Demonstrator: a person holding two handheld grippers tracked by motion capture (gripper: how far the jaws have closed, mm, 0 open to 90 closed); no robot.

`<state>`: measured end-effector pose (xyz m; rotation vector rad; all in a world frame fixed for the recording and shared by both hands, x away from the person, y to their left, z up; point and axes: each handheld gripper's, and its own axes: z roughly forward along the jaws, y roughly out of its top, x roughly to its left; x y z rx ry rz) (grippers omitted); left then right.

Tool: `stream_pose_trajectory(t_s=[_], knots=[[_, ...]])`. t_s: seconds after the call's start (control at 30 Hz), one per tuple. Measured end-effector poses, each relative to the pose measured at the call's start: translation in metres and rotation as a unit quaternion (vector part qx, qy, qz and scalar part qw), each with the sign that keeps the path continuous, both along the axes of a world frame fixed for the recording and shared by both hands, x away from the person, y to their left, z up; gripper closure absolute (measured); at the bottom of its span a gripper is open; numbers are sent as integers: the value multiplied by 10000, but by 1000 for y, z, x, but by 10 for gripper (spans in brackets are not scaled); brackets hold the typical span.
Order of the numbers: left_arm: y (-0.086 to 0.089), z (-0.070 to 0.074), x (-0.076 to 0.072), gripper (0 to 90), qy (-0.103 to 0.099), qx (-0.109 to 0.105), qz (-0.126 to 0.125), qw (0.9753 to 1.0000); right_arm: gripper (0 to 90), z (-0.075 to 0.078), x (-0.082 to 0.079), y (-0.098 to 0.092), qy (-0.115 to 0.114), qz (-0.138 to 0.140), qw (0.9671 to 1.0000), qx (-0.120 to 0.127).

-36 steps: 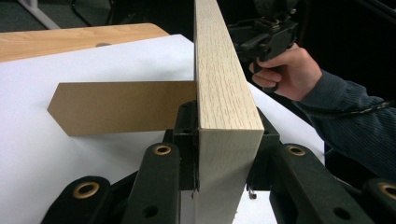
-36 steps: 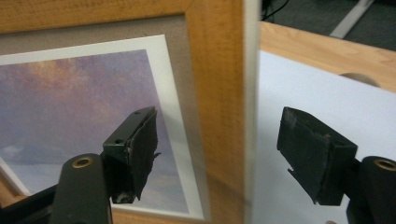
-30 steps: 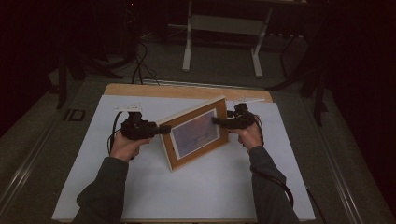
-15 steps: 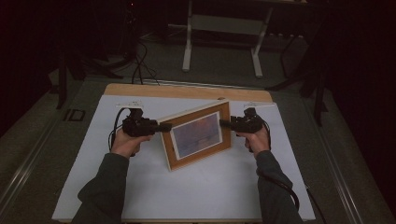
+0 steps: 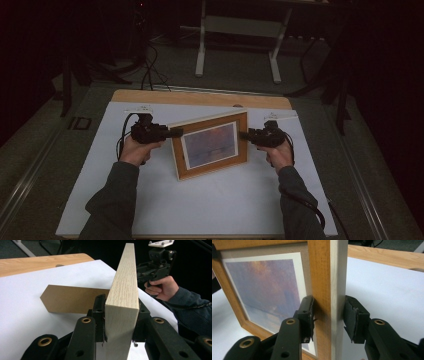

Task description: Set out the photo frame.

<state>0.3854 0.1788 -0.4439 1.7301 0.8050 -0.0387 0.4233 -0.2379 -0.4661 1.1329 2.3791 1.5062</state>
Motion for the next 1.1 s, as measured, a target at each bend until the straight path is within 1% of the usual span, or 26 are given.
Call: stream_pose_trajectory(t_s=[0.23,0.37,0.47,0.57,0.67,0.77,0.93,1.1], knots=[[-2,0,2,676,-22,0,92,10000,619,2,-9,1,-68,-116,9997,-192],[1,1,-1,591,-37,-6,313,9995,619,3,-16,1,-121,-225,9994,-244],[7,2,-7,564,-128,111,488,9987,620,3,-19,1,-144,-292,9991,-274],[12,3,-11,591,-171,108,544,9983,620,3,-23,1,-136,-392,9988,-275],[12,5,-11,652,-212,147,530,9983,620,1,-28,1,-141,-471,9985,-230],[12,4,-10,697,-167,68,533,9984,621,1,-33,1,-144,-510,9983,-254],[12,3,-6,695,-86,-26,596,9982,624,1,-39,1,-120,-508,9983,-261],[12,4,-3,692,-87,14,646,9979,628,1,-45,0,-117,-503,9984,-250]])
